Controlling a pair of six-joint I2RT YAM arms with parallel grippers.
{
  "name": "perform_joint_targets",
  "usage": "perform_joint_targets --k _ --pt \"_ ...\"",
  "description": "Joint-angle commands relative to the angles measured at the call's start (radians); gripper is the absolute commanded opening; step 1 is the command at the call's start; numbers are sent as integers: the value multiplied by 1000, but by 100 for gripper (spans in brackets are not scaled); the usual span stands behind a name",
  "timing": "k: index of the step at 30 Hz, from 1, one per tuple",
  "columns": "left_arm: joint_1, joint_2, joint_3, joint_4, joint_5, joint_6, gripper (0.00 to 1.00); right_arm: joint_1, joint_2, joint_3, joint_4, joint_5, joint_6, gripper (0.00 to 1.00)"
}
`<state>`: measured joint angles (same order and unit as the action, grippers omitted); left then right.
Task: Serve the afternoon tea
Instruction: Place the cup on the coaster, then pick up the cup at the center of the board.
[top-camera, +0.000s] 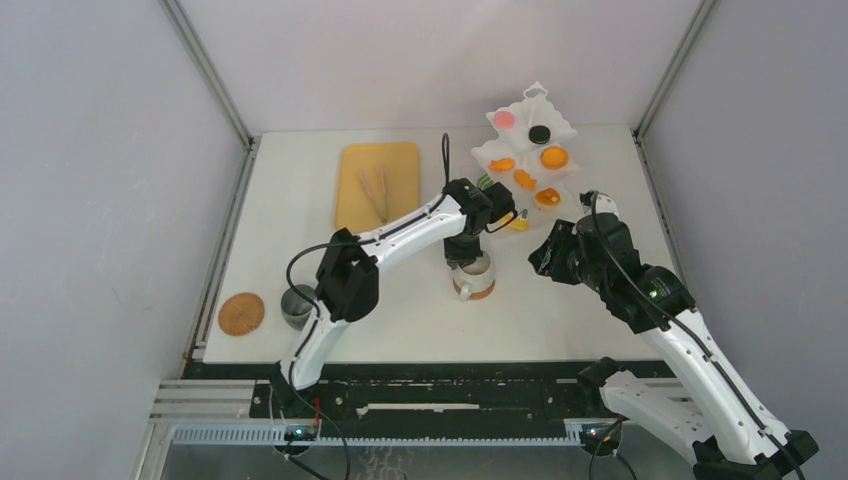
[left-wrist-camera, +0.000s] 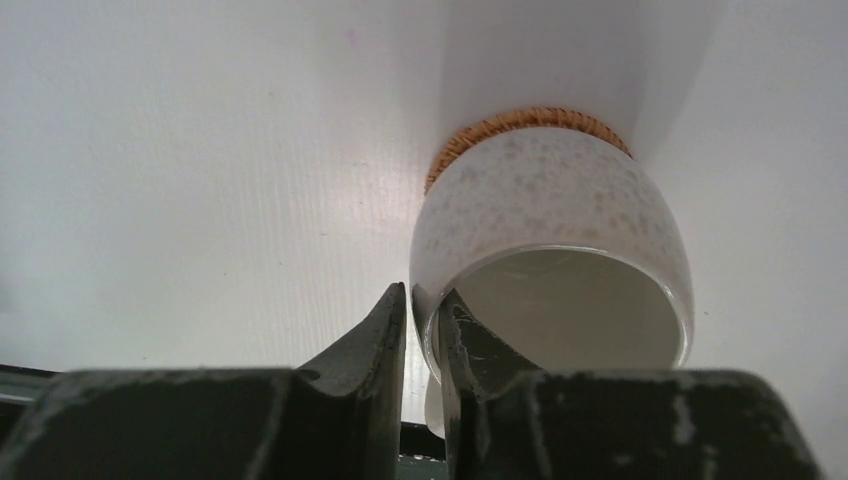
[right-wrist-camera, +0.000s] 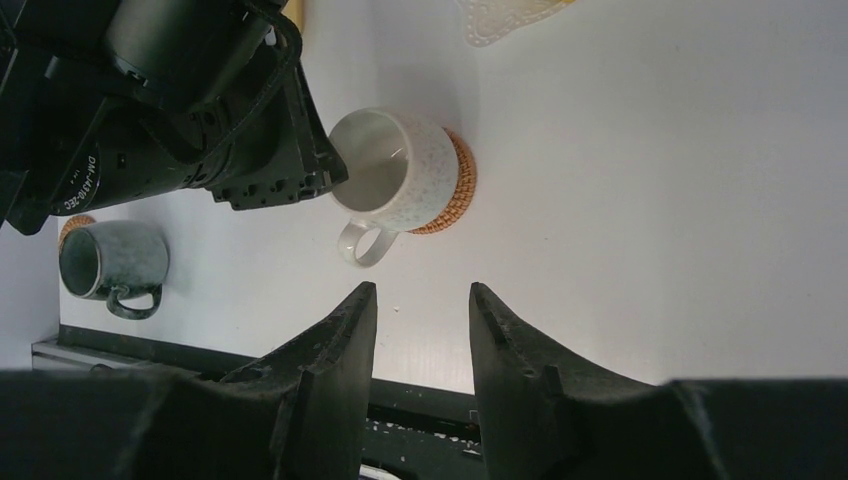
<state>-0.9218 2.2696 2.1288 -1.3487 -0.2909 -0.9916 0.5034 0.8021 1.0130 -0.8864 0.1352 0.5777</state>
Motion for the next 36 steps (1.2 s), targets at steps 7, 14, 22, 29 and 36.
perform_joint_targets --k 7,14,22,29,36 --pt "-32 -22 66 7 -13 -14 33 -9 -14 1 37 -11 -1 47" --pt "-30 -78 64 2 -71 -34 51 -9 -13 1 48 -6 -15 47" --pt "5 -248 18 13 -184 -87 64 -9 -8 16 54 15 -40 47" --pt "81 -537 -182 10 -353 -187 69 16 0 46 90 13 -70 47" --pt "217 -980 -664 58 -461 -408 70 242 128 145 152 84 -100 47"
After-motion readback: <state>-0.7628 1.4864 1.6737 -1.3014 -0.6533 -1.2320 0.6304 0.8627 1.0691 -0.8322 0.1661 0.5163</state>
